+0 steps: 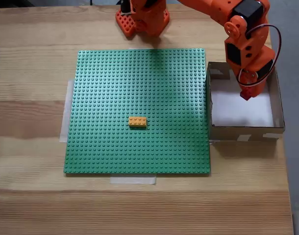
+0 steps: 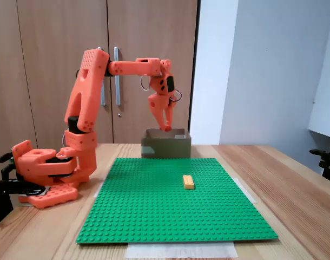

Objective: Pick the red lego block and put it in the box.

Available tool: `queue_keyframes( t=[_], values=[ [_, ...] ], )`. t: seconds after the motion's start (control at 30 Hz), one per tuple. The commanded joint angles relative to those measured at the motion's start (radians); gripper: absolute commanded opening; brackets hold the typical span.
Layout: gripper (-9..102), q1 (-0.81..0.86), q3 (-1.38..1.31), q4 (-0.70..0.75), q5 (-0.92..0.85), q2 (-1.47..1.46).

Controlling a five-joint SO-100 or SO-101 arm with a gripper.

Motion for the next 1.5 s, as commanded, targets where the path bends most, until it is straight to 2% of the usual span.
queue_keyframes(
  t=[0.0,0.4,0.83,1.47],
  values=[
    [5,-0.003,-0.034,-0.026,0.012,-0.002],
    [1,-0.005,-0.026,-0.028,-0.002,-0.095],
    [2,-0.006,0.035,-0.097,-0.026,-0.146],
    [11,-0.009,0.072,-0.167,-0.032,-0.164]
  ],
)
